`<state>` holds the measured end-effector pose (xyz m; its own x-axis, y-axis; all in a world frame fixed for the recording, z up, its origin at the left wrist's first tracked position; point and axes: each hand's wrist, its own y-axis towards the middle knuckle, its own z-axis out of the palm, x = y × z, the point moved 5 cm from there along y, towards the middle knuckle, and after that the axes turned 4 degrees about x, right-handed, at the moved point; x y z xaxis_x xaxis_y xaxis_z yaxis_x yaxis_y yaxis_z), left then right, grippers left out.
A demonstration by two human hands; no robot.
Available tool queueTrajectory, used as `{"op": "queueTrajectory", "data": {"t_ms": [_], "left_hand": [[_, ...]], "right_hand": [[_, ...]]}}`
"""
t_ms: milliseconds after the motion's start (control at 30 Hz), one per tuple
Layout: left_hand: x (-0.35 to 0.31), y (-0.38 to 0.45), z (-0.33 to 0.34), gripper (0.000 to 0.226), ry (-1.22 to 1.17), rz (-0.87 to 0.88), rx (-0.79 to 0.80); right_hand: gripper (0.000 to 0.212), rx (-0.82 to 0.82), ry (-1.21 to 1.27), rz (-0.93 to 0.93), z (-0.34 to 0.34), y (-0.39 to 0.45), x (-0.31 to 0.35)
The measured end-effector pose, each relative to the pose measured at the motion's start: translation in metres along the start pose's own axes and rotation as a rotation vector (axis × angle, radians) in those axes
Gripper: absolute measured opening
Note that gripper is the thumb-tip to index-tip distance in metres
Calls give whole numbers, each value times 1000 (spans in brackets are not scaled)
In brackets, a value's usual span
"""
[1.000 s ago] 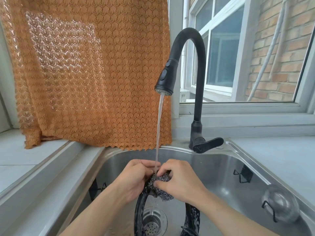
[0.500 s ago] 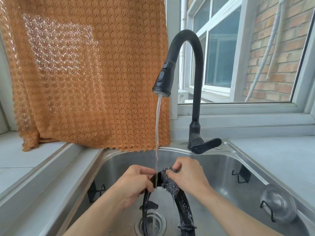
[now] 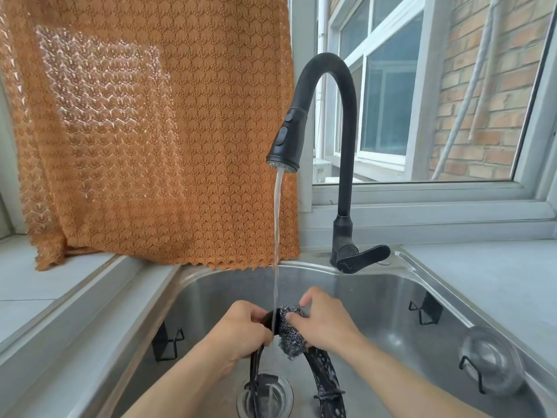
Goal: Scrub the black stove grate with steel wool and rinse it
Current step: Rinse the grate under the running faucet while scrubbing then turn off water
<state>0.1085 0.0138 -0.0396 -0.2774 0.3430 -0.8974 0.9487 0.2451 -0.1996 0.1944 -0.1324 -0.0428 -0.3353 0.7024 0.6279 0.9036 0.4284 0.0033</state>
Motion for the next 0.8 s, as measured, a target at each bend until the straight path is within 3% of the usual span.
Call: {"op": "queueTrajectory", "data": {"t_ms": [433,800], "left_hand": [[-6,-3,7,23,2,124,4],[-8,-4,14,27,6,132,61]], "right_hand": [[26,162,158,148,15,-1,2],[39,5,133,135,-20,-8,6]]}}
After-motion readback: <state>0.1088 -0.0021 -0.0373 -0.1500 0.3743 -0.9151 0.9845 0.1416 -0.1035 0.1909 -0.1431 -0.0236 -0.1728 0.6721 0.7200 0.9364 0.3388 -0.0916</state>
